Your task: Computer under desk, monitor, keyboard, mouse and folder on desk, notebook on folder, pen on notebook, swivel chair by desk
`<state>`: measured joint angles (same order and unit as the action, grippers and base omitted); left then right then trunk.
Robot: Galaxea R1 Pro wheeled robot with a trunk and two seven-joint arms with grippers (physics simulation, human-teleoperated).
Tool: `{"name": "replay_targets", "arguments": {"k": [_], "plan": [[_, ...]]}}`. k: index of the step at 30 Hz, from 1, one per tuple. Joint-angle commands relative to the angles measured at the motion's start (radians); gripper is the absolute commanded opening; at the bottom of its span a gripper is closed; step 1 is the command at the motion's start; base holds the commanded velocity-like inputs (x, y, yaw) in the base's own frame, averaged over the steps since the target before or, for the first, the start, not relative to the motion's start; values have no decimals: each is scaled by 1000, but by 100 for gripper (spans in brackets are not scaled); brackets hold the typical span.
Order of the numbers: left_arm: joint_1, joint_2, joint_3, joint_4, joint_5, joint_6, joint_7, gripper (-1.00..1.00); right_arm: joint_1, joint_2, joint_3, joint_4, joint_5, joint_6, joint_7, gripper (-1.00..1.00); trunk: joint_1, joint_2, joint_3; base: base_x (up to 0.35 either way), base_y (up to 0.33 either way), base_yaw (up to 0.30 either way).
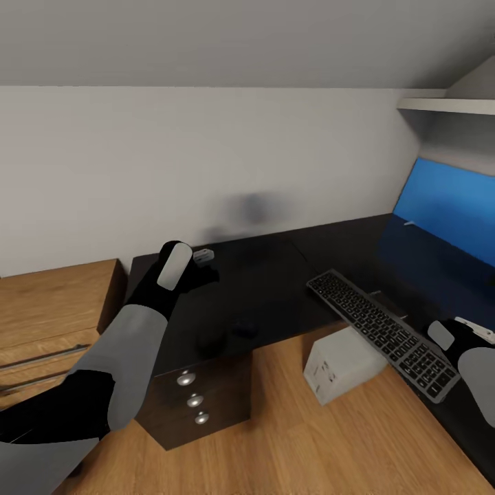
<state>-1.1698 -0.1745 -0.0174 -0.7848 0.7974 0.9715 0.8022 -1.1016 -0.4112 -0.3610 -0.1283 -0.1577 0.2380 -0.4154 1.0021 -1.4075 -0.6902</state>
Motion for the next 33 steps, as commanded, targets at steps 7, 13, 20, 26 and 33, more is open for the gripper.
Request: {"name": "replay_targets", "arguments": {"k": [7, 13, 20, 26, 33], "plan": [[-1, 0, -1, -1, 11, 1, 10, 100, 0, 1, 1, 44, -17, 12, -3, 100, 0, 0, -1, -120, 89, 0], [-1, 0, -1, -1, 11, 1, 9, 100, 0, 2, 1, 44, -17, 12, -3, 100, 0, 0, -1, -119, 103, 0], [-1, 0, -1, 0, 11, 1, 8, 100, 0, 2, 1, 44, -17, 12, -3, 100, 0, 0, -1, -107, 90, 0], [-1, 0, -3, 25, 9, 0, 6, 100, 0, 2, 1, 44, -17, 12, -3, 100, 0, 0, -1, -91, 50, 0], [-1, 0, -4, 26, 8, 0, 7, 100, 0, 2, 1, 44, -17, 12, -3, 100, 0, 0, -1, -99, 55, 0]]}}
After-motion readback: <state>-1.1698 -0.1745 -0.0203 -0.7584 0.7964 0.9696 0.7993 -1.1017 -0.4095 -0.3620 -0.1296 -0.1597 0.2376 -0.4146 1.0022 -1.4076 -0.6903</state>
